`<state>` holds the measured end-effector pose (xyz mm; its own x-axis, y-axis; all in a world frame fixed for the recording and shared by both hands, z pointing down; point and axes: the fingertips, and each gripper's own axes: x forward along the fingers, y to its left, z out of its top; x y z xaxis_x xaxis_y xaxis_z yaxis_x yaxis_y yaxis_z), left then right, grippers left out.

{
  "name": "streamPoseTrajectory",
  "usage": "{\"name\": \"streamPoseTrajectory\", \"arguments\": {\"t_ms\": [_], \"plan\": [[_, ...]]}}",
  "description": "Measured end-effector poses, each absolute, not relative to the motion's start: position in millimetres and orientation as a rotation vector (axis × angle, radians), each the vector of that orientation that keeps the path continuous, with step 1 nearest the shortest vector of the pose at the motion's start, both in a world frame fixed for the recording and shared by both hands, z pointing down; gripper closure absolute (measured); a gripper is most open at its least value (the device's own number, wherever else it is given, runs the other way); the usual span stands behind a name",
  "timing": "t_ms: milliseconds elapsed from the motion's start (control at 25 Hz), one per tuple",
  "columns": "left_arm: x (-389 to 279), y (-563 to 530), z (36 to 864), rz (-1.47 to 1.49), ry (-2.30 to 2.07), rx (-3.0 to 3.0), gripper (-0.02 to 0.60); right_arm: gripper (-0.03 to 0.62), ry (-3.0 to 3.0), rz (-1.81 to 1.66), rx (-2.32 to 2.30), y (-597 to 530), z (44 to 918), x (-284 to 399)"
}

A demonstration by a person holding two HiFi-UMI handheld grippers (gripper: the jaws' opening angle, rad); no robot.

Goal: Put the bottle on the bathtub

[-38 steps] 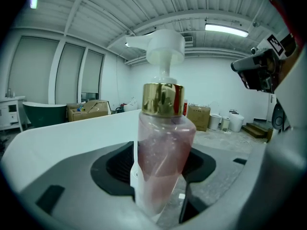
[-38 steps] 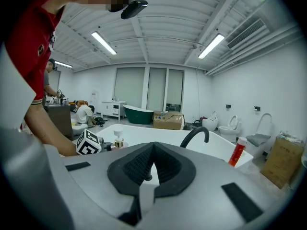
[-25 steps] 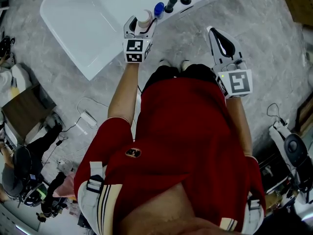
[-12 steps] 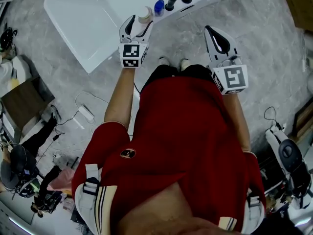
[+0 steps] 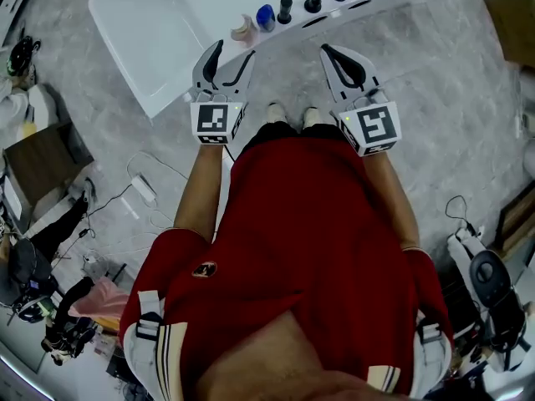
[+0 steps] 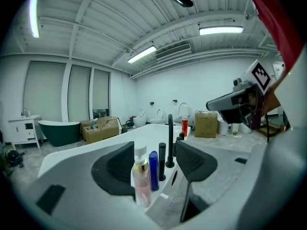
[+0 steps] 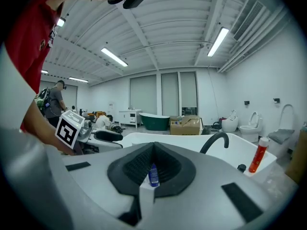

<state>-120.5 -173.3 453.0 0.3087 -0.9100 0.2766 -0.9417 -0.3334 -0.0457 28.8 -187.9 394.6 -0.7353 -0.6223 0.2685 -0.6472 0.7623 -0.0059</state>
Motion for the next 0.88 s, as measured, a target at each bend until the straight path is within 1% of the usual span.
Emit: {"name": "streamPoseTrajectory", "arguments": {"t_ms": [320, 520, 720, 880], "plan": [[-77, -151, 391, 0.279, -1.745, 2.531, 0.33, 0.594, -2.79, 0.146, 0.95, -172, 381, 34], [-59, -139, 367, 0.213, -1.752, 2.559, 0.364, 0.594, -2.846, 0.137, 0.928, -166, 369, 35], [-51, -132, 350, 0.199, -1.783, 2.585, 0.447, 0.594, -2.892, 0.12, 0.891, -155, 356, 29], [-52, -128, 342, 0.195, -1.831, 2.583, 0.531, 0.594, -2.91, 0.102, 0.857, -146, 351, 24]]}}
